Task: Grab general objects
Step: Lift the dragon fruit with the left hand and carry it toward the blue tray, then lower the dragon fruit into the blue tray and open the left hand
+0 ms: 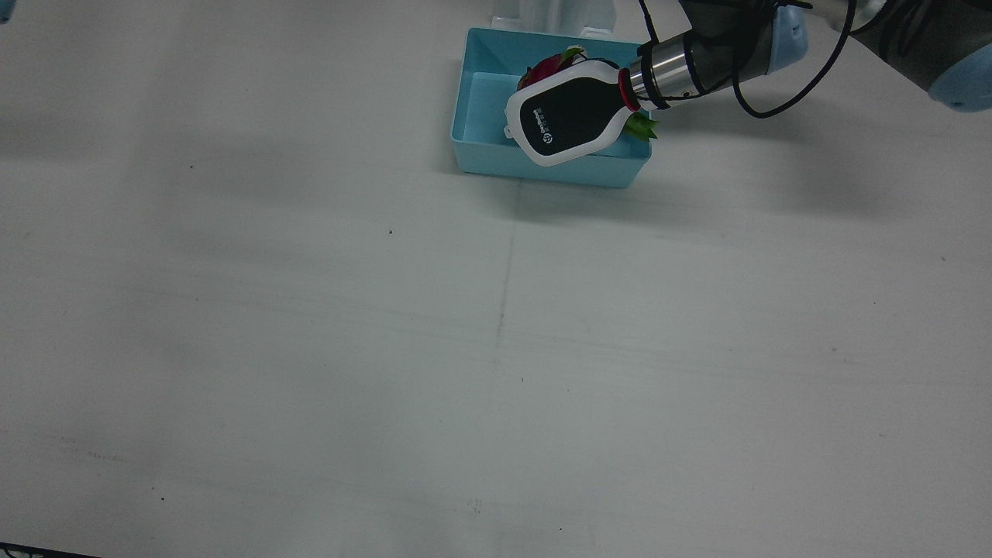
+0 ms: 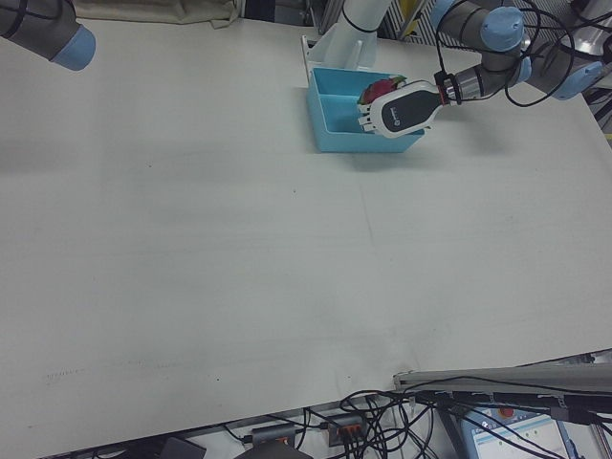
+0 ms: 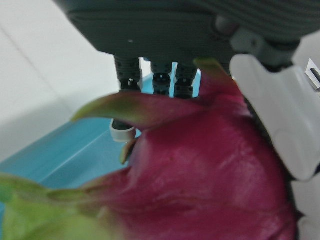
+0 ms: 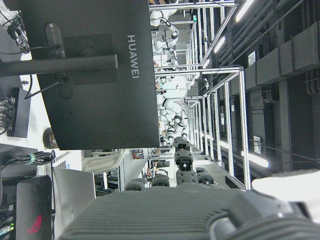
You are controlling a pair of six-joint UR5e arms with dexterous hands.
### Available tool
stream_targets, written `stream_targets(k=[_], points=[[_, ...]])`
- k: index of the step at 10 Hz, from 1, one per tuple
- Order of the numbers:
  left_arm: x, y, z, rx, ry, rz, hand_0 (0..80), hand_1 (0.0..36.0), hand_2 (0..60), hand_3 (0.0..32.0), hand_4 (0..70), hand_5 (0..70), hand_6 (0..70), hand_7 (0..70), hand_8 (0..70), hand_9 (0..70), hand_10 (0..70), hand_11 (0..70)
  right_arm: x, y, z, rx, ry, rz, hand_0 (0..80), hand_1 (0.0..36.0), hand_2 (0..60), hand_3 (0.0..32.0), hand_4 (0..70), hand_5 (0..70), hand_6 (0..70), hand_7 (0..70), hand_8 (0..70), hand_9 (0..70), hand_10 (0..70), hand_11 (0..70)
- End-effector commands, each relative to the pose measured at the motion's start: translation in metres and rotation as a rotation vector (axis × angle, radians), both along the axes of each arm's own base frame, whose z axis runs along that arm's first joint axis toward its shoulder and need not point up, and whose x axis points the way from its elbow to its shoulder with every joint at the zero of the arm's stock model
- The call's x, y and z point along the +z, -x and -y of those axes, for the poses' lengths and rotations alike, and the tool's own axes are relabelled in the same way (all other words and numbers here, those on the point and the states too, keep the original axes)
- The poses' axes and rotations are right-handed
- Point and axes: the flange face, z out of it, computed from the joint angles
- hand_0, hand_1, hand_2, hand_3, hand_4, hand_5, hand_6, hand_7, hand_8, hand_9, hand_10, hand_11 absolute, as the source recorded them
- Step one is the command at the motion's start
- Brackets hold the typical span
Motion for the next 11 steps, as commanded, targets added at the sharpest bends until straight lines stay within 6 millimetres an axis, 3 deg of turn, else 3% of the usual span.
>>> stream_targets(k=[1, 2, 4, 6, 8, 11], points=[[-0.002, -0.005, -0.012, 0.055, 0.028, -0.001, 40.8, 2.0, 0.0, 0.0, 30.3, 19.7, 14.6, 34.7, 3.7, 8.2, 18.9, 27.4, 0.0, 0.0, 0.0, 0.0, 0.0, 0.0, 0.0, 0.0, 0.0, 0.0, 0.0, 0.0, 0.0, 0.0, 0.0, 0.0, 0.0, 0.0], [-0.008, -0.007, -0.015, 0.073, 0.033, -0.011, 39.1, 0.0, 0.0, 0.0, 30.9, 19.5, 15.3, 35.9, 4.3, 9.6, 20.1, 28.9, 0.0, 0.0, 0.0, 0.0, 0.0, 0.0, 0.0, 0.0, 0.0, 0.0, 0.0, 0.0, 0.0, 0.0, 0.0, 0.0, 0.0, 0.0], [-0.016, -0.007, -0.019, 0.081, 0.044, -0.034, 38.2, 0.0, 0.0, 0.0, 31.1, 18.4, 16.2, 37.5, 6.4, 12.6, 23.9, 34.4, 0.0, 0.0, 0.0, 0.0, 0.0, 0.0, 0.0, 0.0, 0.0, 0.0, 0.0, 0.0, 0.0, 0.0, 0.0, 0.0, 0.0, 0.0], [-0.021, -0.005, -0.019, 0.082, 0.055, -0.051, 32.7, 0.0, 0.0, 0.0, 32.5, 19.3, 17.5, 39.7, 9.3, 13.5, 24.1, 34.2, 0.0, 0.0, 0.0, 0.0, 0.0, 0.0, 0.0, 0.0, 0.0, 0.0, 0.0, 0.0, 0.0, 0.0, 0.0, 0.0, 0.0, 0.0], [-0.038, -0.006, -0.018, 0.087, 0.063, -0.088, 36.7, 0.0, 0.0, 0.0, 32.6, 19.5, 18.0, 40.2, 8.4, 13.0, 23.6, 33.7, 0.0, -0.001, 0.0, 0.002, 0.0, 0.0, 0.0, 0.0, 0.0, 0.0, 0.0, 0.0, 0.0, 0.0, 0.0, 0.0, 0.0, 0.0], [-0.061, -0.003, -0.001, 0.102, 0.12, -0.186, 37.2, 0.0, 0.0, 0.0, 31.6, 17.3, 18.7, 41.6, 10.6, 15.0, 26.3, 37.6, 0.0, 0.0, 0.0, 0.0, 0.0, 0.0, 0.0, 0.0, 0.0, 0.0, 0.0, 0.0, 0.0, 0.0, 0.0, 0.0, 0.0, 0.0]])
